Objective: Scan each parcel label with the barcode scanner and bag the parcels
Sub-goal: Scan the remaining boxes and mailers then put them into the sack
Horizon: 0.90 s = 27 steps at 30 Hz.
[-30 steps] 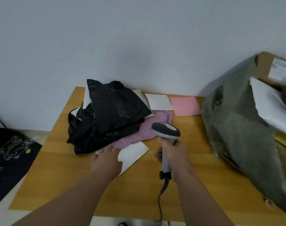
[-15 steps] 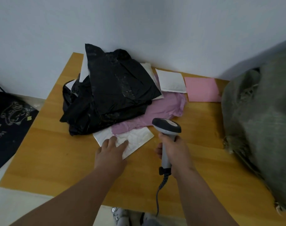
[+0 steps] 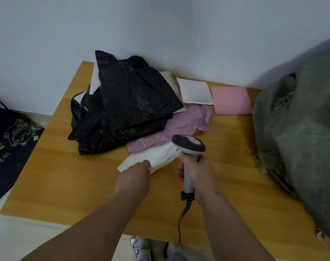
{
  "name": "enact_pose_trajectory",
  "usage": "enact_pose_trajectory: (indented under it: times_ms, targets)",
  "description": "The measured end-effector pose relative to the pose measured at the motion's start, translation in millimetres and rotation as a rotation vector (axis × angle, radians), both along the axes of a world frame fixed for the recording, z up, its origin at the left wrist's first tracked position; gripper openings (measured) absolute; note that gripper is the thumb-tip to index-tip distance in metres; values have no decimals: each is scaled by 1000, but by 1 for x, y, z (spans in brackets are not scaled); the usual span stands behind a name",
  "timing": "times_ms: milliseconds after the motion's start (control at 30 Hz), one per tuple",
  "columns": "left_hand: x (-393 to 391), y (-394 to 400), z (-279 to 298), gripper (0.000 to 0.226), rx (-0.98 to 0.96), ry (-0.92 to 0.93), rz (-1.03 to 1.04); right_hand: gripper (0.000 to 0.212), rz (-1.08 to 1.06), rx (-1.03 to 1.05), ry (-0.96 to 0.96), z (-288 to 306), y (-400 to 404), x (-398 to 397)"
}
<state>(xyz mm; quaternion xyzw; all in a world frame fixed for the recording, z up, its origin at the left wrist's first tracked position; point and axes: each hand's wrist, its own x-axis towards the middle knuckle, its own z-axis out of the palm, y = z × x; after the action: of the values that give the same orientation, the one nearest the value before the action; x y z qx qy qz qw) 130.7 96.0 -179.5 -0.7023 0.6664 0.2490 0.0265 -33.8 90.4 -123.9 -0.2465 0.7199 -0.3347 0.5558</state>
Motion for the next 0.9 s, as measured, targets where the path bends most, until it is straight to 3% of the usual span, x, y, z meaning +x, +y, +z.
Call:
enact_pose_trajectory:
  times_ms: [167, 333, 533, 900]
  targets:
    - [-19, -9, 26, 45, -9, 324, 265, 16, -42, -49, -20, 15, 6, -10]
    - [-30, -21, 61, 41, 57, 896, 622, 15, -84, -91, -51, 34, 9, -19]
    - [-36, -25, 83, 16, 99, 1033, 743, 16, -121, -144, -68, 52, 13, -29]
    - [-32, -19, 93, 14, 103, 1183, 846, 28, -143, -141, -80, 75, 25, -37]
